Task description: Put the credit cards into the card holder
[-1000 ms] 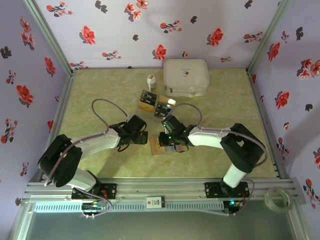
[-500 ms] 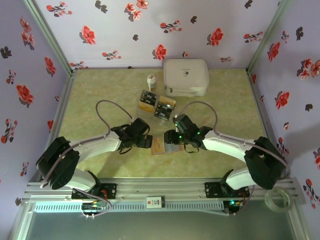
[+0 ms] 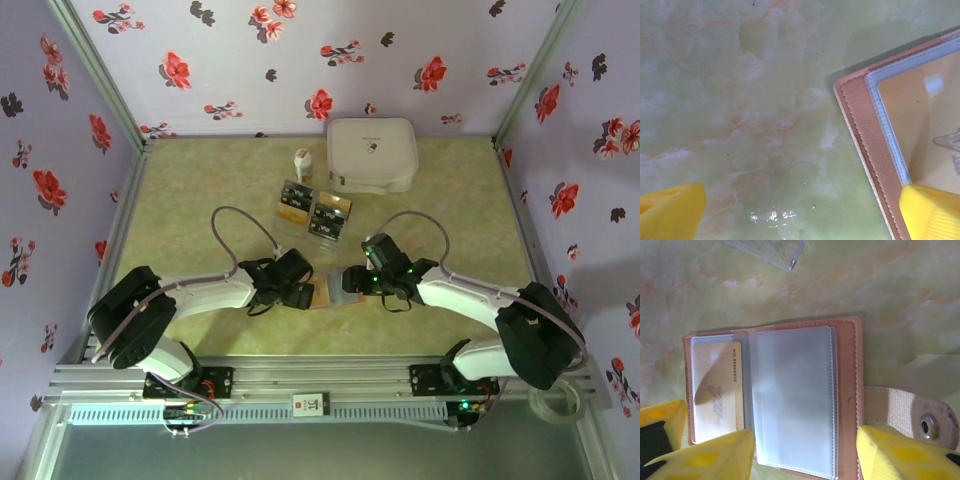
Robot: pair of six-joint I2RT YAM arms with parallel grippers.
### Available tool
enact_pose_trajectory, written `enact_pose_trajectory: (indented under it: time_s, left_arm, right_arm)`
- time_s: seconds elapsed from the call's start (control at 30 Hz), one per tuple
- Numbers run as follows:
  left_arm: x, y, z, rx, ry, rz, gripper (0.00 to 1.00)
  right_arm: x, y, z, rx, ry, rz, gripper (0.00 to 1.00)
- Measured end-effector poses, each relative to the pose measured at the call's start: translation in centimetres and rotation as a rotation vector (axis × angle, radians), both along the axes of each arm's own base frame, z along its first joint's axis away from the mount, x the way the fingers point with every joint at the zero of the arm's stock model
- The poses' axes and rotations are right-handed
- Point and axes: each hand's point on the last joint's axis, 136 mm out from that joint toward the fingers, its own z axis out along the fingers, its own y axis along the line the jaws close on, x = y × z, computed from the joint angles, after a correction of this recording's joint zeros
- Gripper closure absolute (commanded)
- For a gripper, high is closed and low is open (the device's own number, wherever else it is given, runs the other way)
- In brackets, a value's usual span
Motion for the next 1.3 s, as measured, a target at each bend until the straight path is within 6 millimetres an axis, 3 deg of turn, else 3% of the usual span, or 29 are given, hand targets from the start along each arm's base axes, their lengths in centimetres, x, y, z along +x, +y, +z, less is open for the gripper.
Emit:
enact_pose_trajectory:
  time_s: [0.43, 0.83, 1.3]
  left_arm:
    - [-0.1, 0.0, -1.0, 0.022, 0.009, 0.009, 0.00]
    - [-0.1, 0.0, -1.0, 0.023, 0.004, 0.014, 0.00]
    - [-0.1, 0.0, -1.0, 0.024, 0.002, 0.015, 0.00]
  right_arm:
    - [-0.3, 0.6, -0.1, 0.026, 0.018, 0.021, 0.44]
    - [-0.3, 0.6, -2.6, -0.016, 0.064, 0.021, 0.45]
    - [-0.1, 1.8, -2.4, -0.004, 0.059, 0.046, 0.52]
